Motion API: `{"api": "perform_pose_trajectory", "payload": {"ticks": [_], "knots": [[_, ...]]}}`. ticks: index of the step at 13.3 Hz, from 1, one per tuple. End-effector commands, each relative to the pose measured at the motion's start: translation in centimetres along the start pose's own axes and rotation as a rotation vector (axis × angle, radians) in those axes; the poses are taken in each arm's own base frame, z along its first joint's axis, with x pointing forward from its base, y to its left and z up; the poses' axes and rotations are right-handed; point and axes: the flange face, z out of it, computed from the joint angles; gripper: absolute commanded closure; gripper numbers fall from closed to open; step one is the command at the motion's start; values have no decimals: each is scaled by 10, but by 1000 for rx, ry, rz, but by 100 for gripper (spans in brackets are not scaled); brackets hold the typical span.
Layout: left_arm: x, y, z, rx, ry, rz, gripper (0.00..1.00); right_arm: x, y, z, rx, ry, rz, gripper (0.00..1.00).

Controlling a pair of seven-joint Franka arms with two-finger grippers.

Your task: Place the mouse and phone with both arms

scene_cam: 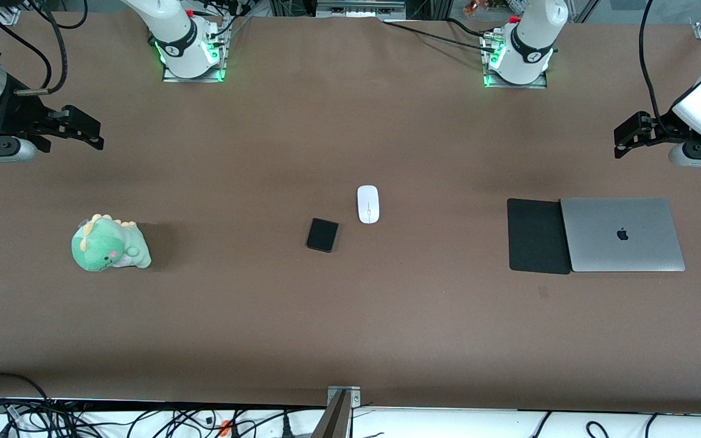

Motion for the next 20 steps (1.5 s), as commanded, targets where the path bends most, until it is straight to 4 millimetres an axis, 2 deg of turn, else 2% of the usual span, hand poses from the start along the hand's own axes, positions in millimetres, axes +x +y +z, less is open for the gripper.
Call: {"api": "perform_pose_trajectory", "payload": {"ticks": [1,5,7,9,16,20], "knots": [[2,-1,-6,-18,-5,20,0,3,1,-3,-25,-1,10,0],[2,0,-6,-16,-5,22,0,7,0,-2,-21,10,17,0],[2,1,-6,-16,-5,23,0,11,12,0,-20,17,25,0],[2,2,-6,-16,-5,25,0,13,14,3,-22,15,28,0],[1,1,-5,-17,-11,25,0,13,0,2,-15,23,19,0],[2,1,-4,-17,-13,25,0,13,2,2,-15,22,22,0]]}}
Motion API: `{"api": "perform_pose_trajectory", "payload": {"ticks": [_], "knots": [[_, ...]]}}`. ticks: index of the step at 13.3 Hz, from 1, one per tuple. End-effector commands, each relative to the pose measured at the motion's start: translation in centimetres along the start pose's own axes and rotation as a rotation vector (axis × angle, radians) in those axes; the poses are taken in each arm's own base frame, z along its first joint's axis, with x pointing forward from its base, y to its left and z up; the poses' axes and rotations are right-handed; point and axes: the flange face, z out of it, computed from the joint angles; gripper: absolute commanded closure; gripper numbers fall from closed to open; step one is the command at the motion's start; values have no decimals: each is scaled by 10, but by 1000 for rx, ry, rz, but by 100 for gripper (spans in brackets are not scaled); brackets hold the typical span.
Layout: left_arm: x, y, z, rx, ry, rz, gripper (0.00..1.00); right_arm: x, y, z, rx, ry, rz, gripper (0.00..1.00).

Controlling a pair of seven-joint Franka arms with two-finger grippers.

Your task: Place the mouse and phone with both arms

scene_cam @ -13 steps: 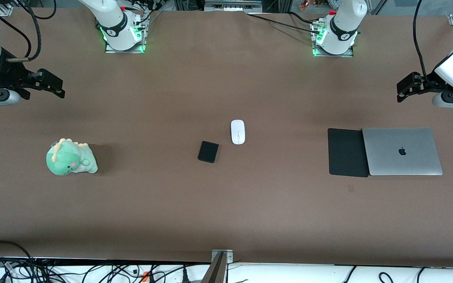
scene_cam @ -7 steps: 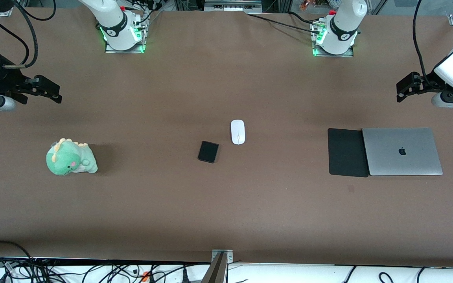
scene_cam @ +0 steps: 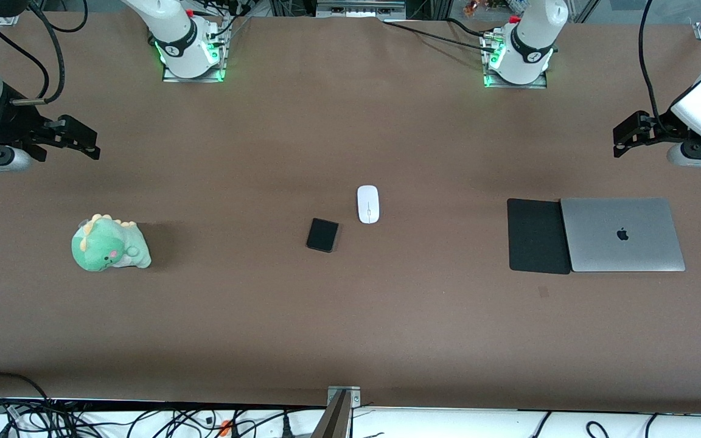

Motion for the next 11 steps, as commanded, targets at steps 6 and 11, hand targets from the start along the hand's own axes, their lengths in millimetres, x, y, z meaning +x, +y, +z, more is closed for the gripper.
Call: {"api": "perform_pose_trajectory", "payload": {"ticks": [6,11], "knots": [[2,1,-5,-16,-9,23,0,1,-2,-6,-8,12,12,0],[1,1,-5,-17,-13,23,0,1,-2,-7,-8,14,12,0]]}}
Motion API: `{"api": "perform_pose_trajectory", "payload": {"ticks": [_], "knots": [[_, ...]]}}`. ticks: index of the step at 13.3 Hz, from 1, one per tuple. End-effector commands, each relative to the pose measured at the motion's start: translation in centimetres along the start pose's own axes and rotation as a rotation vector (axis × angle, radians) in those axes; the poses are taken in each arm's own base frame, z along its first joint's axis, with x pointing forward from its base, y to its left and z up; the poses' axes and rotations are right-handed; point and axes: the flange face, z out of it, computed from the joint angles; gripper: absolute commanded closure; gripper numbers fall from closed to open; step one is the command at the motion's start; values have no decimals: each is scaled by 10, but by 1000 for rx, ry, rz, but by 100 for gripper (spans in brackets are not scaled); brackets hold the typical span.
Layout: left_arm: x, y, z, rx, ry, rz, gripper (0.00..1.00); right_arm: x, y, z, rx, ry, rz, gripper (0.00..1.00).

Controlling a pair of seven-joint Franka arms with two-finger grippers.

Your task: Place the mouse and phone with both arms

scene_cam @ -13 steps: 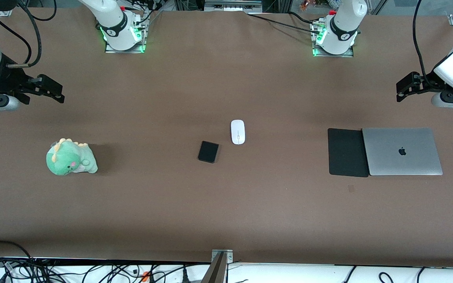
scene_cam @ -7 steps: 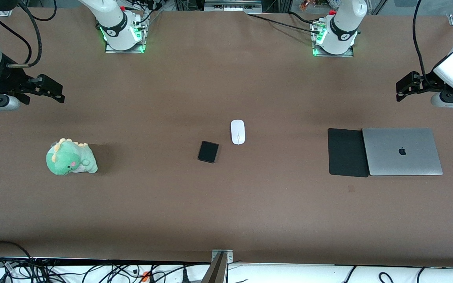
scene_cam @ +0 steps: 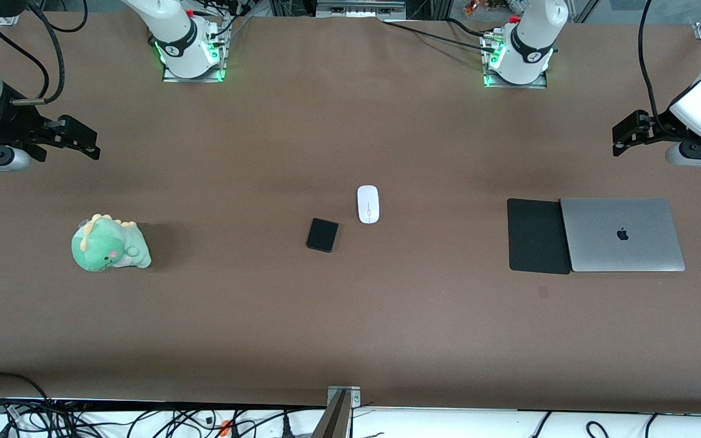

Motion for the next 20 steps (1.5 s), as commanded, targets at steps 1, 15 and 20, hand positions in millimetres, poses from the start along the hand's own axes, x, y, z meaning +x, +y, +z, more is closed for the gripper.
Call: {"api": "perform_pose_trajectory", "payload": {"ticks": [1,15,20], "knots": [[2,0,-6,-16,-3,22,0,1,-2,-6,-8,13,12,0],[34,76,107,-36,-300,143,0,2,-2,-6,-8,16,9,0],[68,132,178,-74,-286,161,0,3,-2,-6,-8,19,9,0]]}}
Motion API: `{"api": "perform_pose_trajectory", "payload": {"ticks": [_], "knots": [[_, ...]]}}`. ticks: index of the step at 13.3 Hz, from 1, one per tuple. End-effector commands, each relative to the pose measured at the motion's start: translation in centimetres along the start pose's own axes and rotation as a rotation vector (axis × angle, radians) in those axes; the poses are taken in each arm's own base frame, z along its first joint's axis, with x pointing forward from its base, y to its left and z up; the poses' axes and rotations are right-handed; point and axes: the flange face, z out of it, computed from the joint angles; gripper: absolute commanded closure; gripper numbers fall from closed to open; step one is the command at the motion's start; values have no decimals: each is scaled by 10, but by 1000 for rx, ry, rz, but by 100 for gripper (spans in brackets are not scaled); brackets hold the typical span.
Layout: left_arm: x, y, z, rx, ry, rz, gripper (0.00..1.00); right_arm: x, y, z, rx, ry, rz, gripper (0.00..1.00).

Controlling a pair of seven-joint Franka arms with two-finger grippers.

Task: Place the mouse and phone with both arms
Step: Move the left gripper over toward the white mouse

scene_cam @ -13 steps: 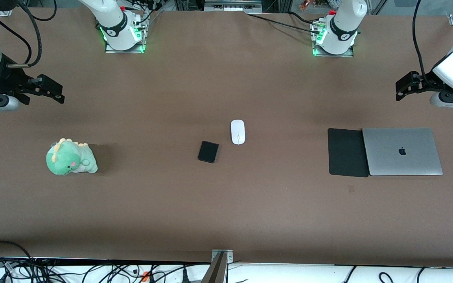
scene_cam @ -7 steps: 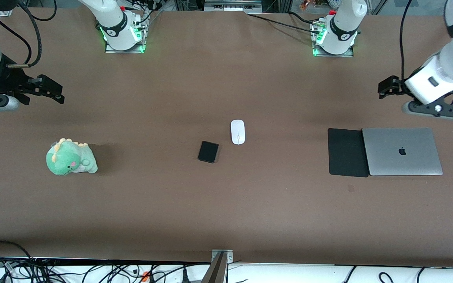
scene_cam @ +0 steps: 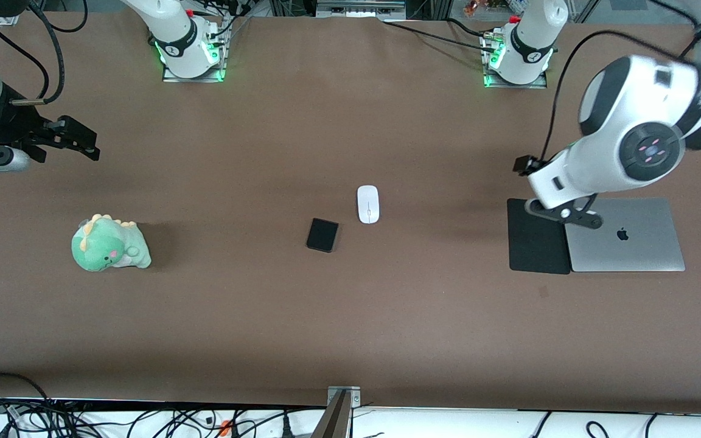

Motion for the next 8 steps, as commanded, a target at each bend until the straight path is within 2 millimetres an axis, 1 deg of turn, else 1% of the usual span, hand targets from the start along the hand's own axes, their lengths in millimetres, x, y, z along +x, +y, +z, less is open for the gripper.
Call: {"api": "perform_pose_trajectory", "payload": {"ticks": [1,2,3,4,5,6,8], "knots": [[21,11,10,-60,30,-22,0,1,-2,-6,-8,11,7,0],[28,21,17,-64,38,-38,0,1,-2,-6,-10,12,7,0],[34,37,22,-60,50,-54,0,2,-2,-6,-8,11,6,0],[39,56,28,-56,59,-78,0,1,-2,-6,-8,11,7,0],[44,80,36,-49,66,-102,0,1,-2,-6,-8,12,6,0],[46,107,40,-33,82,-117,0,1,-2,-6,-8,12,7,0],[52,143,56,-29,101,-151,0,2,-2,-6,-8,11,7,0]]}}
